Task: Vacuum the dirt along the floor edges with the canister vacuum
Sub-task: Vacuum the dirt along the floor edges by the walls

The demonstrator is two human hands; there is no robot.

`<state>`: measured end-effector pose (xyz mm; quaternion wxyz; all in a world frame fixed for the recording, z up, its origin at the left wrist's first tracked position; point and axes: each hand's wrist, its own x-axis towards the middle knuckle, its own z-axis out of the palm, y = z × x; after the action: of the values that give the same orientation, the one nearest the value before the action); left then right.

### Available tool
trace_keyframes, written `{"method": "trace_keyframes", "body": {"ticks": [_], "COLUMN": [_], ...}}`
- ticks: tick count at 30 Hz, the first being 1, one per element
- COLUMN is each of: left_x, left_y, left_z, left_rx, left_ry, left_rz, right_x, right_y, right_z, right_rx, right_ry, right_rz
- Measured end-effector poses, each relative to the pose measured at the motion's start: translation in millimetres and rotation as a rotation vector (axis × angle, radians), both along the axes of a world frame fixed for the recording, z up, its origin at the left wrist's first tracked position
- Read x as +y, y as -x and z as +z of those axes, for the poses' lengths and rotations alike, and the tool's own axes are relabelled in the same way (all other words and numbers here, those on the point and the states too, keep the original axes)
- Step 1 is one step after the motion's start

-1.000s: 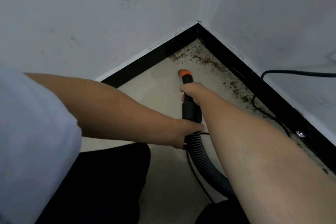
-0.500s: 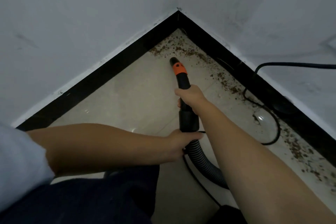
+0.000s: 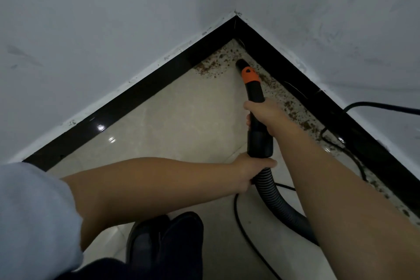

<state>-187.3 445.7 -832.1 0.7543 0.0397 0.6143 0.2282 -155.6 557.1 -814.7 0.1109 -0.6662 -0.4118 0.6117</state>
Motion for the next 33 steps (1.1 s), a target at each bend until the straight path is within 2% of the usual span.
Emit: {"method": "trace_keyframes", "body": {"ticks": [16,33], "left_x": [41,-36], "left_y": [7,16], "left_z": [-5,-5], "left_rx": [-0.032,-0.037], "left_ry": [-0.03,0.077], "left_rz": [0.042,0.147], "right_x": [38,-35], "right_y": [11,34], "right_z": [-4,3], "right_rx": [-0.026,0.027], "right_ry": [-0.032,0.029], "right_rz": [0.004,0.148]}}
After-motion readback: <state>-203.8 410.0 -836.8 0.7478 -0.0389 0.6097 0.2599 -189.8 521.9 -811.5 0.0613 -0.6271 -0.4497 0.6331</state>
